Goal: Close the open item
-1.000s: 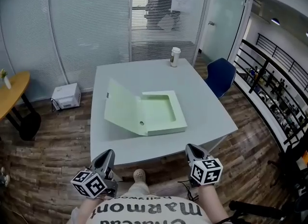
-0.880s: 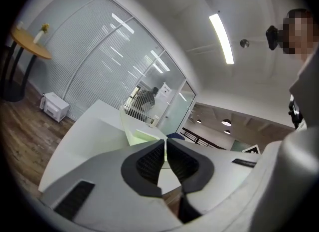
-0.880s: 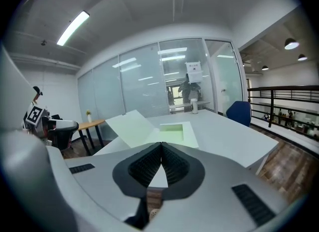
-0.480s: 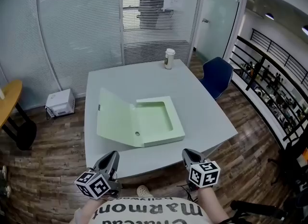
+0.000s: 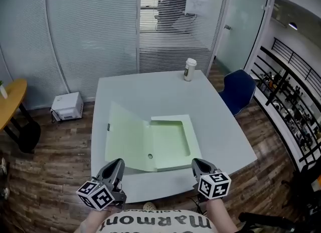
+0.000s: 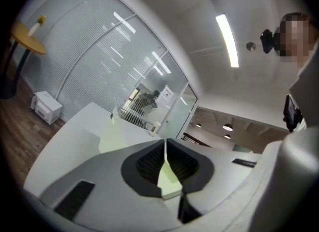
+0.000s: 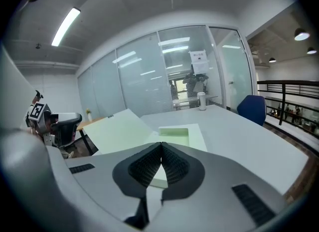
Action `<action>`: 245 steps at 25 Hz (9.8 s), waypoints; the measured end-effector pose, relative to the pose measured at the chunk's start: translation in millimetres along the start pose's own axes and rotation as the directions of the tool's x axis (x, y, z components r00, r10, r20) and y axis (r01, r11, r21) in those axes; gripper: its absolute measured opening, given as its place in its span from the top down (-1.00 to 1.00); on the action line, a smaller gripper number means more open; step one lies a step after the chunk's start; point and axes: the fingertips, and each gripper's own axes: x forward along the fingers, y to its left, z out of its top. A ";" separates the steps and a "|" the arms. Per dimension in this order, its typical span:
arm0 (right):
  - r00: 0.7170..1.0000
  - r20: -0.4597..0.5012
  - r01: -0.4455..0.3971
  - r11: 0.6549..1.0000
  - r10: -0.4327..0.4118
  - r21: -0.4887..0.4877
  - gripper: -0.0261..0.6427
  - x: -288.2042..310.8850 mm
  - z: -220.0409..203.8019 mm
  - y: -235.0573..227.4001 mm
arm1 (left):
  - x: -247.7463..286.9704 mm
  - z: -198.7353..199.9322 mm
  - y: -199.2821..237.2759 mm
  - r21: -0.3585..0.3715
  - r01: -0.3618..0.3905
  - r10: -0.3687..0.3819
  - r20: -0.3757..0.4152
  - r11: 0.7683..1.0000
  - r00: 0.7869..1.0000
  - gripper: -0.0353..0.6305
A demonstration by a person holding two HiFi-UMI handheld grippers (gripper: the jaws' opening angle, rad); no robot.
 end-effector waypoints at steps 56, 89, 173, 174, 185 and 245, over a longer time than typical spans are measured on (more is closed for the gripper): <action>0.996 -0.086 -0.032 0.994 0.023 -0.102 0.92 68.7 54.9 -146.7 | 136.9 70.4 105.4 0.246 -0.296 0.323 -0.078 0.923 0.943 0.87; 0.983 -0.119 -0.156 0.980 0.142 -0.120 0.92 53.1 48.5 -265.8 | 298.0 -76.7 -66.6 0.195 -0.078 0.132 -0.281 0.978 0.951 0.87; 0.960 -0.168 -0.211 0.973 0.225 0.096 0.92 81.6 -18.6 -307.9 | 362.6 -264.1 -75.7 0.450 0.299 0.295 -0.846 0.841 0.443 0.89; 0.959 -0.169 -0.214 0.972 0.228 0.097 0.92 82.1 -19.8 -307.0 | 362.6 -264.4 -75.8 0.454 0.304 0.301 -0.848 0.838 0.436 0.89; 0.947 -0.196 -0.237 0.966 0.253 0.101 0.92 81.9 -29.6 -298.3 | 361.9 -264.3 -76.6 0.450 0.303 0.305 -0.853 0.840 0.422 0.88; 0.936 -0.059 -0.343 0.936 0.347 0.075 0.92 -78.9 -47.7 -85.8 | 55.9 -187.6 -163.3 0.088 -0.166 0.180 -0.200 0.982 0.963 0.82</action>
